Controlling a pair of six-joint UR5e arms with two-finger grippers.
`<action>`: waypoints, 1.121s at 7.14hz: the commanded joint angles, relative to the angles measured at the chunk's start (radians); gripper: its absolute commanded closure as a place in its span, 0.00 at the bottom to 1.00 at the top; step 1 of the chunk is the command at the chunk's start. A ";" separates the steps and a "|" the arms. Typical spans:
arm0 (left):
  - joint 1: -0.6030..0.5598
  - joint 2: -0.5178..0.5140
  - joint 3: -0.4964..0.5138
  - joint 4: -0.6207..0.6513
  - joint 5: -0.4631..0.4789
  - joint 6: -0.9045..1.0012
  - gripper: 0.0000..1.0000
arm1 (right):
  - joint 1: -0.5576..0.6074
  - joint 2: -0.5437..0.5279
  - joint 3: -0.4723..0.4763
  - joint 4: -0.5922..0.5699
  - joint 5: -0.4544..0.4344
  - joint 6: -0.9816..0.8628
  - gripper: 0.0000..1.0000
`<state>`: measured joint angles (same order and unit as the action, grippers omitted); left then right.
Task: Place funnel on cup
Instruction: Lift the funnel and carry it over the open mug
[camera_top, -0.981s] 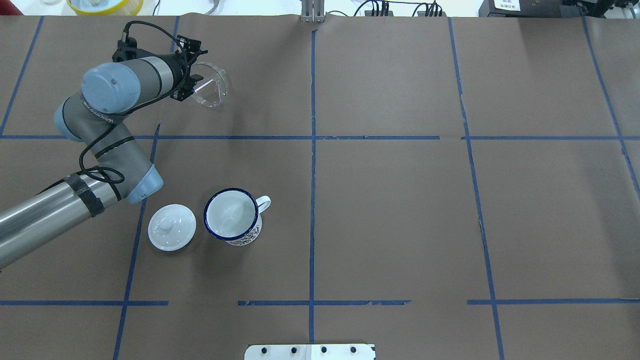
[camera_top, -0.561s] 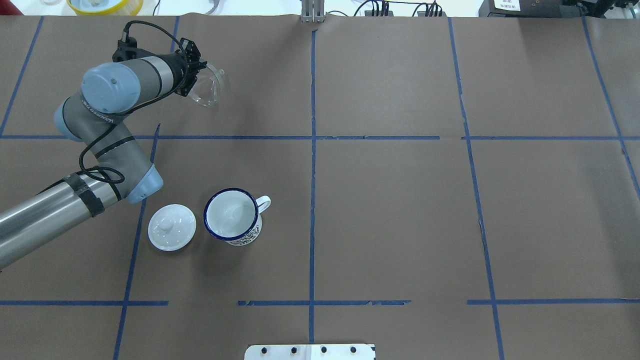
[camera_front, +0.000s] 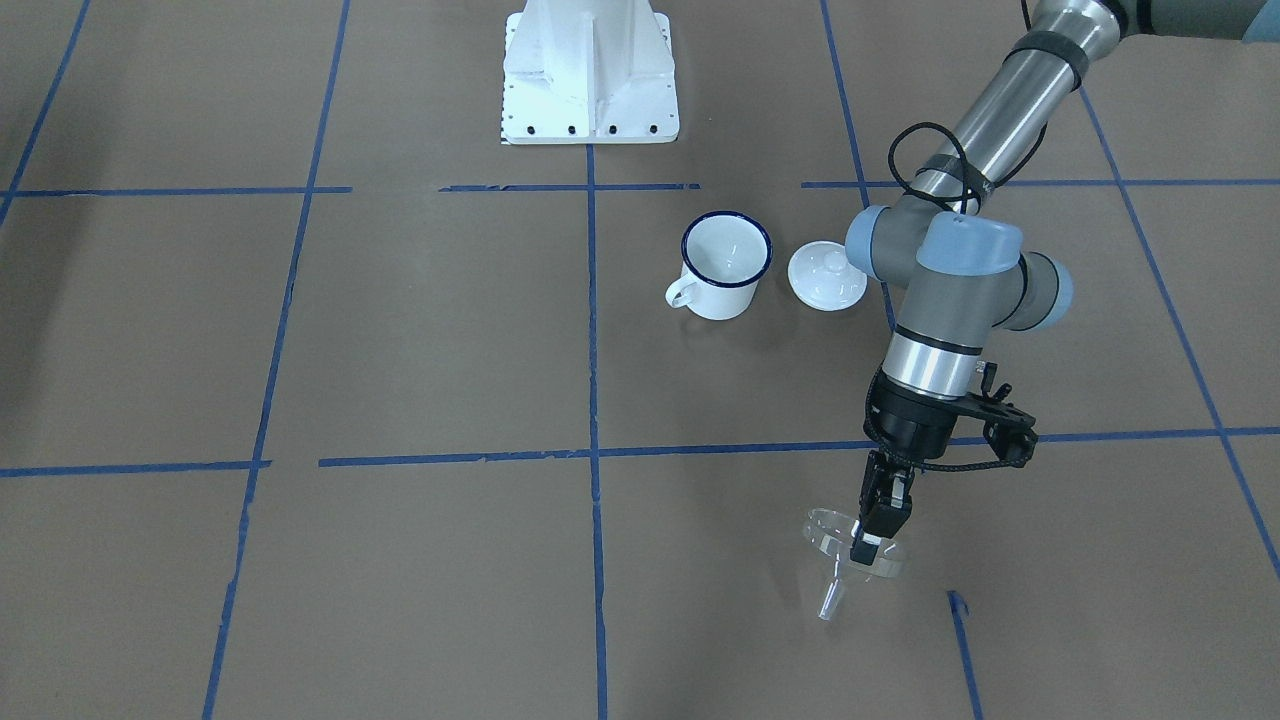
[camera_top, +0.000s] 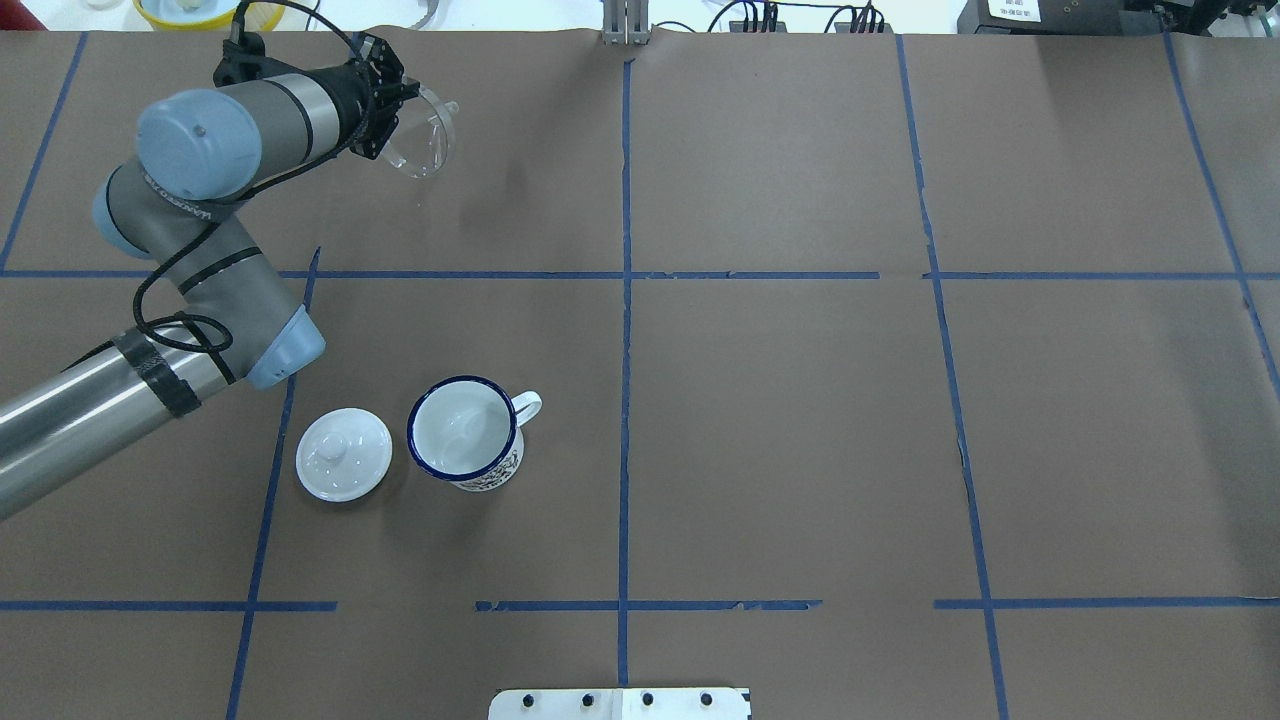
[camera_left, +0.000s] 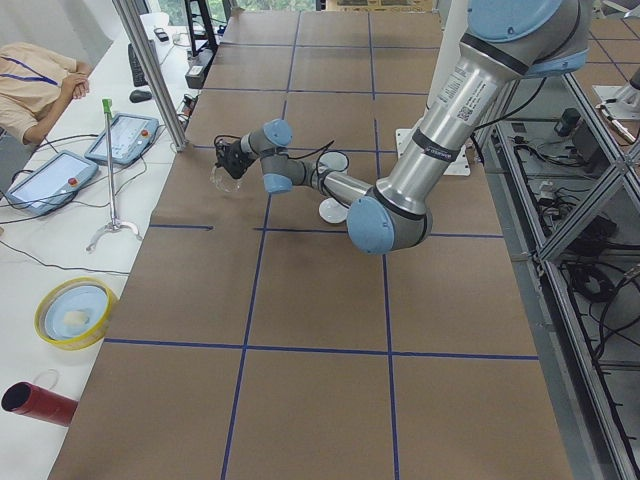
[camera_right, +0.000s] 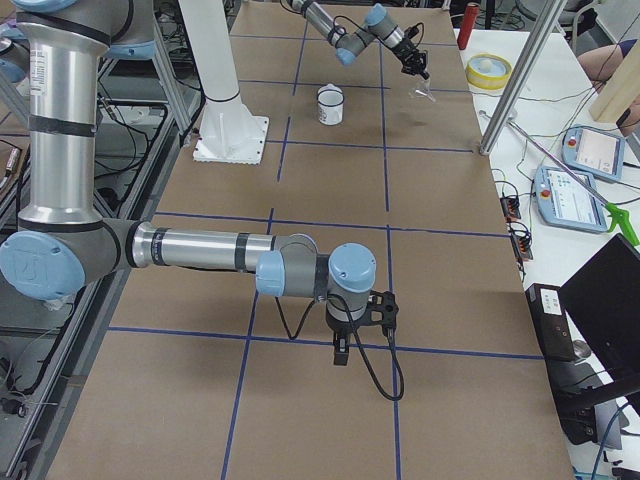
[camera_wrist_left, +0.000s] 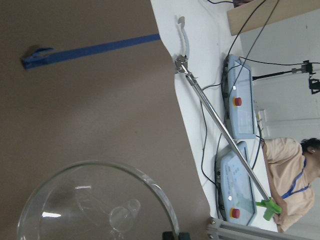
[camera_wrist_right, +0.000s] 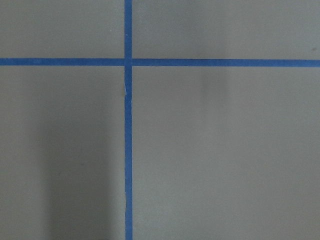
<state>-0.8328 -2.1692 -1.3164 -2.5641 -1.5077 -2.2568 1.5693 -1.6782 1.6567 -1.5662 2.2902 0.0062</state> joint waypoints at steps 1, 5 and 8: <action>-0.009 -0.003 -0.227 0.278 -0.072 0.052 1.00 | 0.000 0.000 0.000 0.000 0.000 0.000 0.00; 0.021 -0.070 -0.532 0.929 -0.311 0.135 1.00 | 0.000 0.000 0.000 0.000 0.000 0.000 0.00; 0.190 -0.184 -0.535 1.391 -0.328 0.227 1.00 | 0.000 0.000 0.000 0.000 0.000 0.000 0.00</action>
<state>-0.7004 -2.3111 -1.8468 -1.3401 -1.8283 -2.0529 1.5693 -1.6781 1.6567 -1.5662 2.2902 0.0061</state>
